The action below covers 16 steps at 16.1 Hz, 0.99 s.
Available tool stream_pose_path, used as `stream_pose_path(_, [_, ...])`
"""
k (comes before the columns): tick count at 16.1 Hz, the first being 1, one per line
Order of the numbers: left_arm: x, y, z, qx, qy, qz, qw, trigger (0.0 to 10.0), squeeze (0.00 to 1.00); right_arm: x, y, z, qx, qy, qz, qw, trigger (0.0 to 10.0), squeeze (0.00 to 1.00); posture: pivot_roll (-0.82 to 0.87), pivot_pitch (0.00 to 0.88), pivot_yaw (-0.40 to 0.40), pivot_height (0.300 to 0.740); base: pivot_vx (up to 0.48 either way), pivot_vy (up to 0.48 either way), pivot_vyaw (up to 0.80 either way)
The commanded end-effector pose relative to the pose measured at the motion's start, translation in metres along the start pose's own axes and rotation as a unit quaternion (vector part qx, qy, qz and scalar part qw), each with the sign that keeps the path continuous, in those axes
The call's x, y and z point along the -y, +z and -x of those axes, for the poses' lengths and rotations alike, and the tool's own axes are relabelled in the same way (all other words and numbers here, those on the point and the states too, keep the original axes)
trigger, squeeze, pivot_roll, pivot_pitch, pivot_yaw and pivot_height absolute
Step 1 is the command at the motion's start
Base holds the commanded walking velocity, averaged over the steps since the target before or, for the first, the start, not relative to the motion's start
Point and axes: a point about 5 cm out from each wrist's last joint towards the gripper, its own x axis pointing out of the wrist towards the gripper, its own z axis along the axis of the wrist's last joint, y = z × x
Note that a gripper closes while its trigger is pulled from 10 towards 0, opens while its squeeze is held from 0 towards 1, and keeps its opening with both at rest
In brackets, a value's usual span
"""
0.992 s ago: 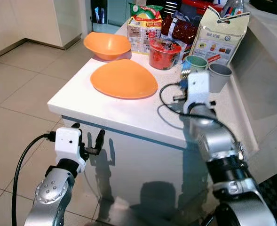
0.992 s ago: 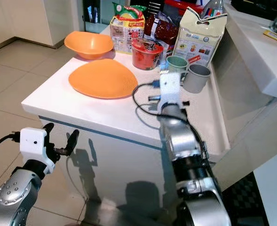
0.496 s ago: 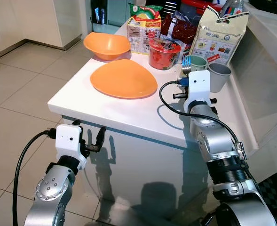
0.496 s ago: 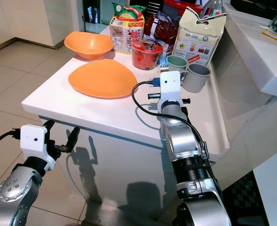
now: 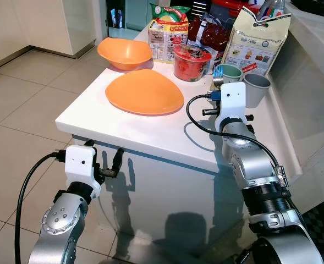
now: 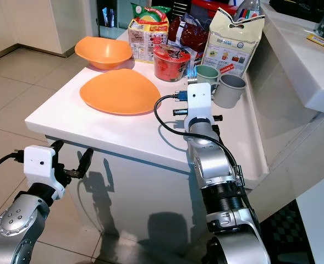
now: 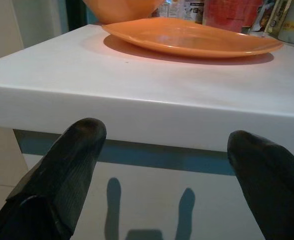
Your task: Setting the table
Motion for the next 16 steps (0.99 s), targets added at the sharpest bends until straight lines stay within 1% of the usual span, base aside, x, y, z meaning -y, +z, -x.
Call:
stream_pose_path(1, [0.004, -0.002, -0.001, -0.007, -0.01, 0.004, 1.0, 10.0, 0.0, 0.006, 0.004, 0.0, 0.012, -0.009, 0.006, 1.0, 0.0, 0.0, 0.15, 0.0, -0.098, 0.74, 0.0, 0.0, 0.0])
stream_pose_path(2, [0.004, -0.002, -0.002, -0.006, -0.01, 0.004, 1.0, 10.0, 0.0, 0.006, 0.005, 0.0, 0.019, -0.009, 0.007, 1.0, 0.0, 0.0, 0.15, 0.0, -0.096, 0.74, 0.0, 0.0, 0.0])
stream_pose_path(3, [0.001, 0.004, -0.041, 0.015, 0.023, -0.005, 1.0, 10.0, 0.0, 0.008, -0.02, 0.01, 0.051, 0.047, 0.012, 0.998, 0.0, 0.0, 0.13, 0.0, -0.083, 0.74, 0.0, 0.0, 0.0])
stream_pose_path(4, [0.002, 0.007, -0.058, 0.02, 0.035, -0.007, 0.999, 10.0, 0.0, 0.01, -0.032, 0.018, 0.064, 0.07, 0.016, 0.995, 0.0, 0.0, 0.13, 0.0, -0.082, 0.74, 0.0, 0.0, 0.0])
stream_pose_path(6, [0.007, 0.004, -0.059, 0.021, 0.031, -0.001, 0.999, 10.0, 0.0, 0.011, -0.04, 0.023, 0.062, 0.074, 0.014, 0.995, 0.0, 0.0, 0.12, 0.0, -0.079, 0.74, 0.0, 0.0, 0.0])
stream_pose_path(7, [0.011, 0.003, -0.06, 0.02, 0.025, -0.006, 0.999, 10.0, 0.0, 0.009, -0.045, 0.026, 0.063, 0.079, 0.015, 0.995, 0.0, 0.0, 0.12, 0.0, -0.077, 0.74, 0.0, 0.0, 0.0])
stream_pose_path(9, [0.013, 0.0, -0.062, 0.017, 0.018, 0.01, 1.0, 10.0, 0.0, 0.009, -0.047, 0.029, 0.076, 0.085, 0.015, 0.993, 0.0, 0.0, 0.12, 0.0, -0.074, 0.74, 0.0, 0.0, 0.0])
stream_pose_path(10, [0.014, -0.001, -0.063, 0.018, 0.019, 0.011, 1.0, 10.0, 0.0, 0.01, -0.048, 0.029, 0.078, 0.085, 0.014, 0.993, 0.0, 0.0, 0.12, 0.0, -0.074, 0.74, 0.0, 0.0, 0.0])
stream_pose_path(13, [0.016, -0.004, -0.064, 0.022, 0.02, 0.011, 0.999, 10.0, 0.0, 0.013, -0.051, 0.03, 0.088, 0.082, 0.012, 0.993, 0.0, 0.0, 0.12, 0.0, -0.075, 0.74, 0.0, 0.0, 0.0])
stream_pose_path(16, [0.018, -0.004, -0.063, 0.028, 0.011, -0.001, 1.0, 10.0, 0.0, 0.014, -0.051, 0.03, 0.104, 0.076, 0.012, 0.992, 0.0, 0.0, 0.12, 0.0, -0.075, 0.74, 0.0, 0.0, 0.0])
